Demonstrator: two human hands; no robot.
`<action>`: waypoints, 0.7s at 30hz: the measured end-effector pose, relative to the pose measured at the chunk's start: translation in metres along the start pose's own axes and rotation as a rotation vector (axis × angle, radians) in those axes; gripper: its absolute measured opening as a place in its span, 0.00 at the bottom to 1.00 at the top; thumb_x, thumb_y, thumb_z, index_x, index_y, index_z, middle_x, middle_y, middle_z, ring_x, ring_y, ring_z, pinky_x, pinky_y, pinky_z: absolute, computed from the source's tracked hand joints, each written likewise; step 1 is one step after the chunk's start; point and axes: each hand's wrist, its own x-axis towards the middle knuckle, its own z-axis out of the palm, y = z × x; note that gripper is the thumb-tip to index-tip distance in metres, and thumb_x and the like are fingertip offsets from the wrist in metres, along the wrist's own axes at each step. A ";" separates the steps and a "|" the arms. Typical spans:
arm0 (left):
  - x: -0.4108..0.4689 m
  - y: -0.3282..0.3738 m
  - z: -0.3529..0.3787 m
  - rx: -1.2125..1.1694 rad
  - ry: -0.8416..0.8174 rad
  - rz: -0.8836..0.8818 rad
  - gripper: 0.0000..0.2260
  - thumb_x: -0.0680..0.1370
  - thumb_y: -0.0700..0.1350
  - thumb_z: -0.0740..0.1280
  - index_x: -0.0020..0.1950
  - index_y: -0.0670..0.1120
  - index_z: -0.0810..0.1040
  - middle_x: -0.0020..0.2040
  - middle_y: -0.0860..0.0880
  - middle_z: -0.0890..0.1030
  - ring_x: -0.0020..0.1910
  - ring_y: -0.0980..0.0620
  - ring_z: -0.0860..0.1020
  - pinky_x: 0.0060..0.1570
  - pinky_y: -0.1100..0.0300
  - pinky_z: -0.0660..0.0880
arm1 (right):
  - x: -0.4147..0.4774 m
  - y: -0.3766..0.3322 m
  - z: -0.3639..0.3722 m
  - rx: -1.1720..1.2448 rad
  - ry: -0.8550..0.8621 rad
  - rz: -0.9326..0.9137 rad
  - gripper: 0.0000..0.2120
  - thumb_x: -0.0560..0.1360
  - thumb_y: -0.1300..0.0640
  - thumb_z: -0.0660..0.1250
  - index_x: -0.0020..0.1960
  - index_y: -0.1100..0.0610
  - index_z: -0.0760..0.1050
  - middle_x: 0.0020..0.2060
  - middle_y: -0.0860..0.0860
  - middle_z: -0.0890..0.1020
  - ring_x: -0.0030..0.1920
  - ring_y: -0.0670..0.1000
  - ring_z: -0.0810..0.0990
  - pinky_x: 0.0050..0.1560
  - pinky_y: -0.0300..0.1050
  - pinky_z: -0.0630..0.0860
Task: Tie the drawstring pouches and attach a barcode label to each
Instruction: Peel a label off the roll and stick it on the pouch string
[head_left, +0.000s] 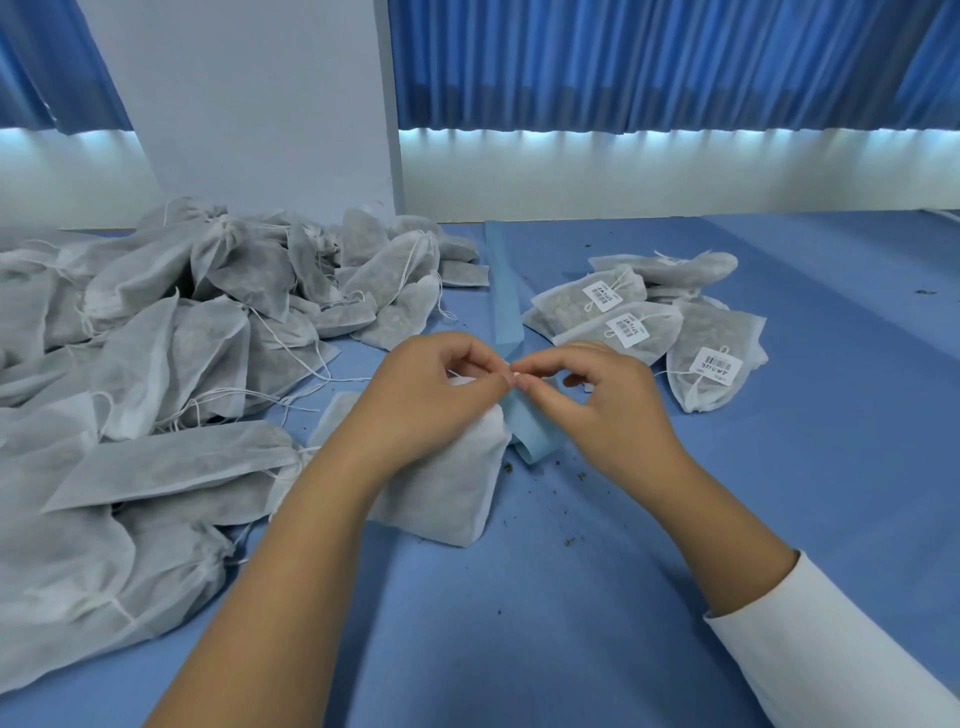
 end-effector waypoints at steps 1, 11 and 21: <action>0.000 0.000 0.000 -0.004 0.000 0.003 0.04 0.76 0.46 0.72 0.41 0.53 0.84 0.34 0.63 0.81 0.40 0.68 0.77 0.41 0.76 0.68 | 0.000 0.000 0.000 0.026 0.003 0.008 0.08 0.74 0.57 0.73 0.46 0.44 0.83 0.40 0.36 0.82 0.50 0.41 0.78 0.49 0.31 0.70; 0.000 0.002 0.002 -0.009 0.067 0.061 0.06 0.74 0.44 0.72 0.38 0.53 0.84 0.38 0.59 0.84 0.41 0.63 0.80 0.43 0.71 0.71 | -0.001 -0.005 -0.001 0.163 -0.005 -0.016 0.11 0.72 0.60 0.75 0.43 0.46 0.78 0.42 0.38 0.83 0.45 0.38 0.81 0.47 0.28 0.70; 0.003 -0.002 0.006 0.005 0.101 0.055 0.08 0.75 0.43 0.70 0.37 0.53 0.81 0.40 0.55 0.83 0.43 0.57 0.80 0.43 0.70 0.71 | -0.003 -0.005 -0.002 -0.016 0.114 -0.044 0.05 0.72 0.61 0.71 0.45 0.52 0.79 0.42 0.41 0.80 0.50 0.45 0.76 0.49 0.36 0.71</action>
